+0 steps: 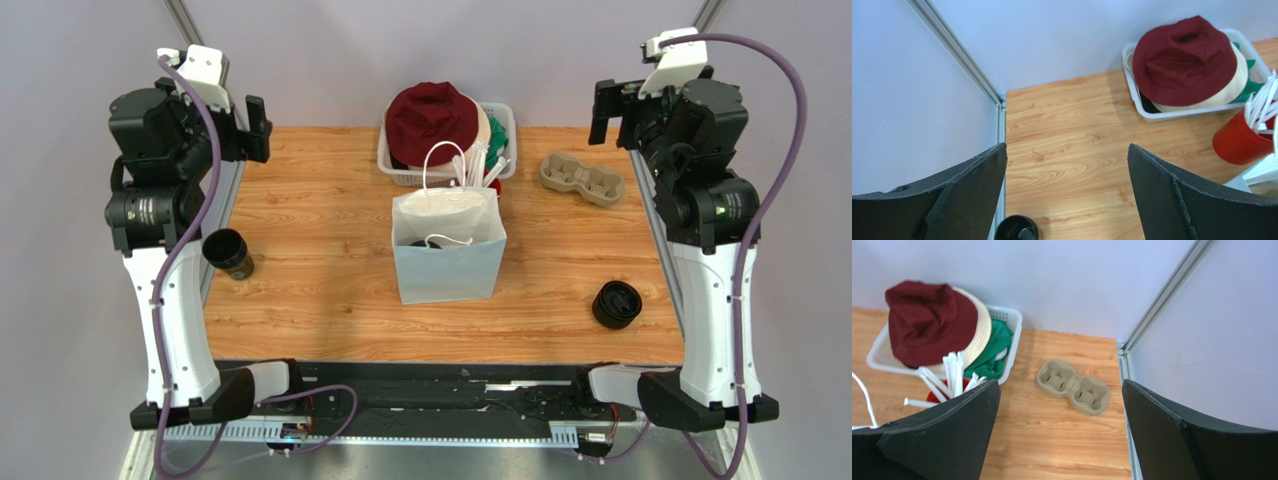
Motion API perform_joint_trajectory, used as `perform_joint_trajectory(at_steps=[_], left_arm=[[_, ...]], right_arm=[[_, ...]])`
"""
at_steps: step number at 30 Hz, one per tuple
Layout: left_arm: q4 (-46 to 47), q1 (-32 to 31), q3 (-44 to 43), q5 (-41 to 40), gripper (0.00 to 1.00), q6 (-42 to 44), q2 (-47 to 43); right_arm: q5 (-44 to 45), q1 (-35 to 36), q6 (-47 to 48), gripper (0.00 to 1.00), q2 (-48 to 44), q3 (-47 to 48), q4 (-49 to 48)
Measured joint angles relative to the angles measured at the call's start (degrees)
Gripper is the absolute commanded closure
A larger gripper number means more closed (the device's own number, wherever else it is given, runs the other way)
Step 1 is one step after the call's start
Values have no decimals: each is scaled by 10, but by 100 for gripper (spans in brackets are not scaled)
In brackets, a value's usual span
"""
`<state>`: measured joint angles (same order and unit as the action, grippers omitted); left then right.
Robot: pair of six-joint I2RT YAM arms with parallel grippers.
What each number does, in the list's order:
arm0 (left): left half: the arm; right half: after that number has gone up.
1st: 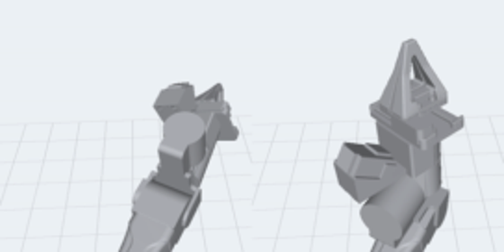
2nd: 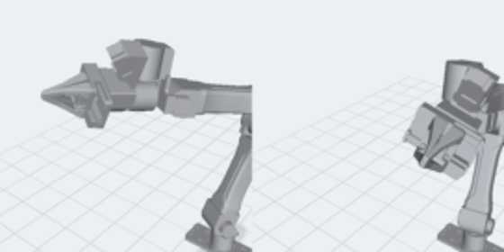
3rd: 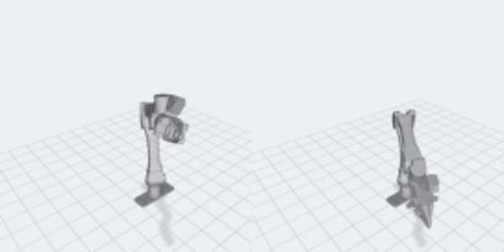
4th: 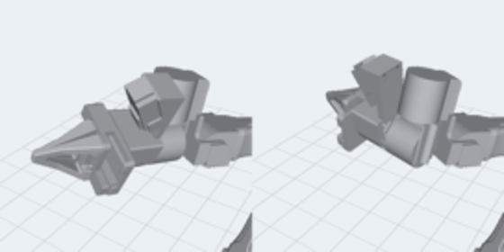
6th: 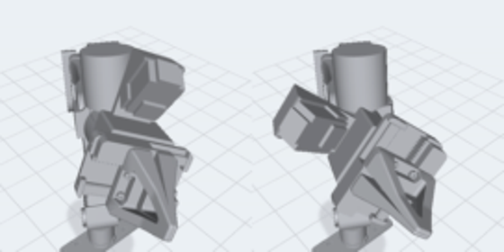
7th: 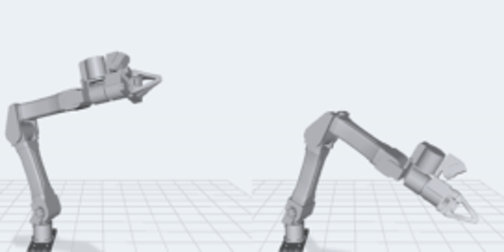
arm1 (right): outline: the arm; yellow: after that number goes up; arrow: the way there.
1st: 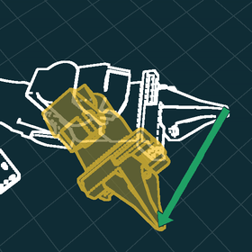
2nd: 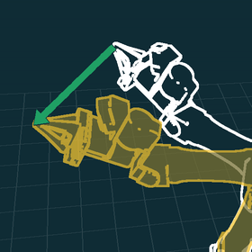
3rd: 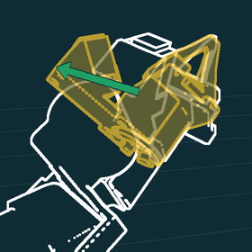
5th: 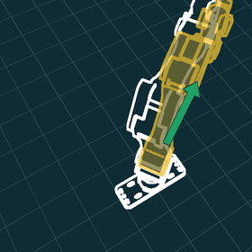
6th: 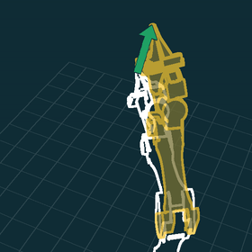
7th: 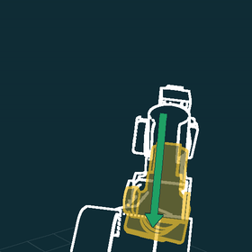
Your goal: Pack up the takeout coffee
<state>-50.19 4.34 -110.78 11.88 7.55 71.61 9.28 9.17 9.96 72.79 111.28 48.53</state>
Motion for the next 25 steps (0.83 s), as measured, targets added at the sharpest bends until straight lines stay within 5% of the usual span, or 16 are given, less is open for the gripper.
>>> perform_joint_trajectory(at_steps=[25], left_arm=[[-2, 2, 11, 9, 1, -15, -54]], right_arm=[[82, -3, -1, 1, -42, 84, 48]])
